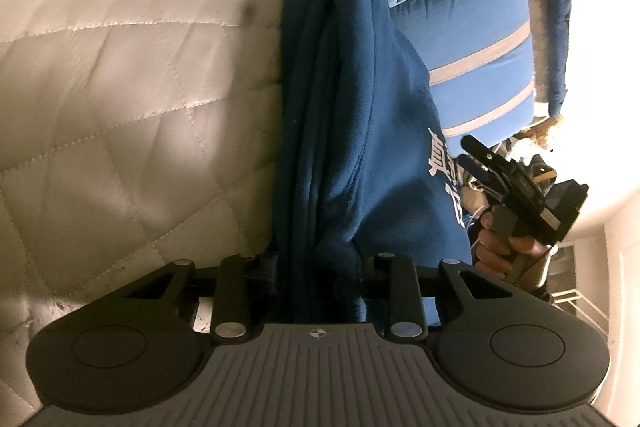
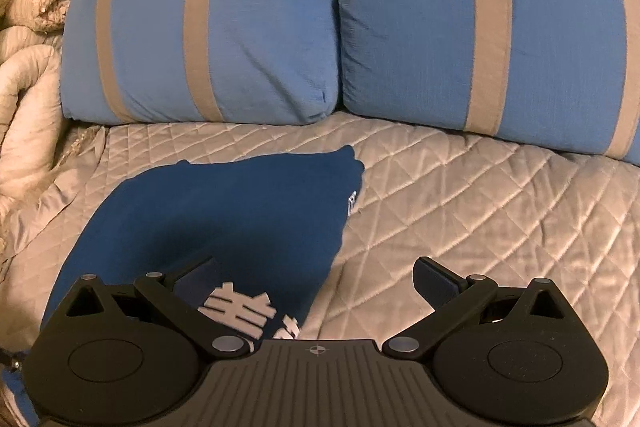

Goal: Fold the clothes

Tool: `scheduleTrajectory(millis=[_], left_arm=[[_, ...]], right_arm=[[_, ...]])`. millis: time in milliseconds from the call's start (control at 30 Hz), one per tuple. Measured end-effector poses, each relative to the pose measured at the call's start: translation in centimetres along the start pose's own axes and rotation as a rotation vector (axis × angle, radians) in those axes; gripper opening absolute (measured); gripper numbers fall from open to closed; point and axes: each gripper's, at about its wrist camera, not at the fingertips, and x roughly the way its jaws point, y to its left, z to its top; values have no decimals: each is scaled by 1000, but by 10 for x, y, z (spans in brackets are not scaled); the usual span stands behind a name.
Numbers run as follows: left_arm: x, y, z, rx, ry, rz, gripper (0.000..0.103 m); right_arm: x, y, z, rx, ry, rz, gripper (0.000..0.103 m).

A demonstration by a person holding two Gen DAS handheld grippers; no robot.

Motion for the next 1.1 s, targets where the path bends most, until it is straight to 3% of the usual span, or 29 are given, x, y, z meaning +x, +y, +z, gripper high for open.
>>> scheduleTrajectory(millis=[300, 500, 667, 733, 867, 967, 1100], left_arm=[[0, -7, -5, 11, -34, 29, 32], [-1, -19, -11, 68, -70, 87, 32], [-2, -31, -15, 122, -88, 140, 32], [-2, -36, -17, 138, -95, 158, 31], [-3, -45, -24, 161, -128, 188, 29], [-9, -56, -29, 170, -160, 186, 27], [-23, -84, -40, 207, -193, 161, 26]], right_arm=[[37, -3, 7, 39, 43, 17, 103], [67, -31, 9, 200, 119, 223, 102], [107, -61, 1, 456, 254, 417, 72], [119, -67, -6, 528, 278, 451, 67], [125, -64, -15, 573, 235, 459, 42], [108, -58, -10, 541, 188, 454, 28], [84, -51, 0, 494, 129, 455, 24]])
